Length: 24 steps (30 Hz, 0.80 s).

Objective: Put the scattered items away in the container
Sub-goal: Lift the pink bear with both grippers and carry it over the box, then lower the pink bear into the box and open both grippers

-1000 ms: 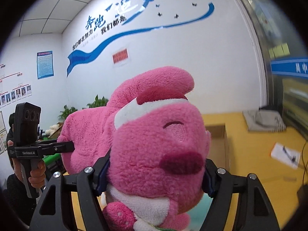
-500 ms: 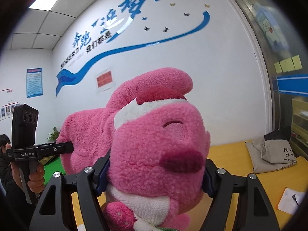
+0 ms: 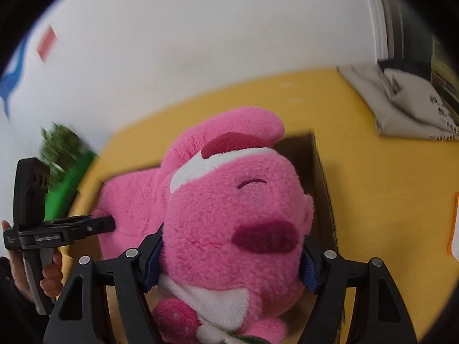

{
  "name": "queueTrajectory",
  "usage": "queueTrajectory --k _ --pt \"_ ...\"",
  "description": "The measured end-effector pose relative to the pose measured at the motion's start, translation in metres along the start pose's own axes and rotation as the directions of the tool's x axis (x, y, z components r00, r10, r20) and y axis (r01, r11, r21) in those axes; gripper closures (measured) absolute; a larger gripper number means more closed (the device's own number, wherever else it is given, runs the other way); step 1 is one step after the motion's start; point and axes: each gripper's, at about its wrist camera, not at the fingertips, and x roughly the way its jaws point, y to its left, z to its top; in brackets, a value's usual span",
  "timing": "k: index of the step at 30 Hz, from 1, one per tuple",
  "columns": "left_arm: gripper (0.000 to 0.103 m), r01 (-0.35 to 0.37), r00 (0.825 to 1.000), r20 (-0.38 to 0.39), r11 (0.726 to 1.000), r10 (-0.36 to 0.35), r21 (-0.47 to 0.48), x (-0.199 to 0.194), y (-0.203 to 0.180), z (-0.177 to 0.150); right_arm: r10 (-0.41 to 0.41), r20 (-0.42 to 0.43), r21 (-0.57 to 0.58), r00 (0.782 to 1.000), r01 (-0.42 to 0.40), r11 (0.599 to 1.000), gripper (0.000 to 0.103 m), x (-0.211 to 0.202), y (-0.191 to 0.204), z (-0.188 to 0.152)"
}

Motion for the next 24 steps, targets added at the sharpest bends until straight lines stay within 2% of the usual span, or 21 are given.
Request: queueTrajectory --k 1,2,4,6,10,12,14,15,17,19,22,24 --pt "0.043 0.01 1.0 0.027 1.0 -0.009 -0.009 0.001 0.003 0.001 -0.052 -0.015 0.0 0.999 0.052 0.999 0.029 0.013 -0.002 -0.003" --pt "0.043 -0.002 0.999 0.035 1.0 0.002 -0.002 -0.001 0.001 0.002 -0.067 -0.009 0.004 0.998 0.067 0.998 0.029 0.018 -0.005 -0.004" --pt "0.029 -0.054 0.998 0.039 0.998 0.052 0.035 -0.001 -0.002 0.003 -0.048 -0.015 0.028 0.999 0.049 0.998 0.025 0.019 -0.014 -0.003" --pt "0.022 -0.08 0.996 0.04 0.996 0.078 0.036 0.003 0.0 0.004 -0.044 -0.018 0.052 0.999 0.045 0.998 0.02 0.02 -0.019 -0.004" --pt "0.021 -0.053 0.997 0.05 0.999 0.052 0.003 -0.001 0.002 0.0 -0.033 -0.011 0.062 0.999 0.034 0.998 0.015 0.018 -0.019 -0.008" --pt "0.021 -0.076 0.994 0.075 0.997 0.073 0.027 -0.015 -0.008 -0.001 -0.034 -0.015 0.073 0.999 0.035 0.997 0.014 0.014 -0.012 -0.003" --pt "0.022 -0.121 0.983 0.147 0.99 0.109 0.078 -0.043 -0.022 -0.008 -0.053 0.006 0.063 0.999 0.053 0.997 0.01 0.001 -0.01 -0.003" --pt "0.022 -0.148 0.973 0.193 0.984 0.127 0.099 -0.061 -0.029 -0.015 -0.074 0.041 0.04 0.996 0.073 0.997 0.009 -0.012 -0.007 -0.003" --pt "0.014 -0.181 0.949 0.28 0.976 0.143 0.117 -0.099 -0.041 -0.033 -0.081 0.102 -0.004 0.991 0.082 0.997 0.009 -0.041 0.003 -0.007" --pt "0.0 -0.212 0.919 0.363 0.969 0.153 0.127 -0.138 -0.054 -0.053 -0.052 0.143 -0.036 0.988 0.058 0.998 0.009 -0.07 0.011 -0.015" --pt "0.0 -0.286 0.852 0.486 0.951 0.194 0.121 -0.193 -0.076 -0.098 -0.037 0.216 -0.084 0.976 0.056 0.995 0.0 -0.119 0.029 -0.037" --pt "0.0 -0.324 0.816 0.531 0.942 0.227 0.094 -0.216 -0.084 -0.124 -0.041 0.256 -0.103 0.966 0.07 0.992 0.0 -0.144 0.042 -0.053"
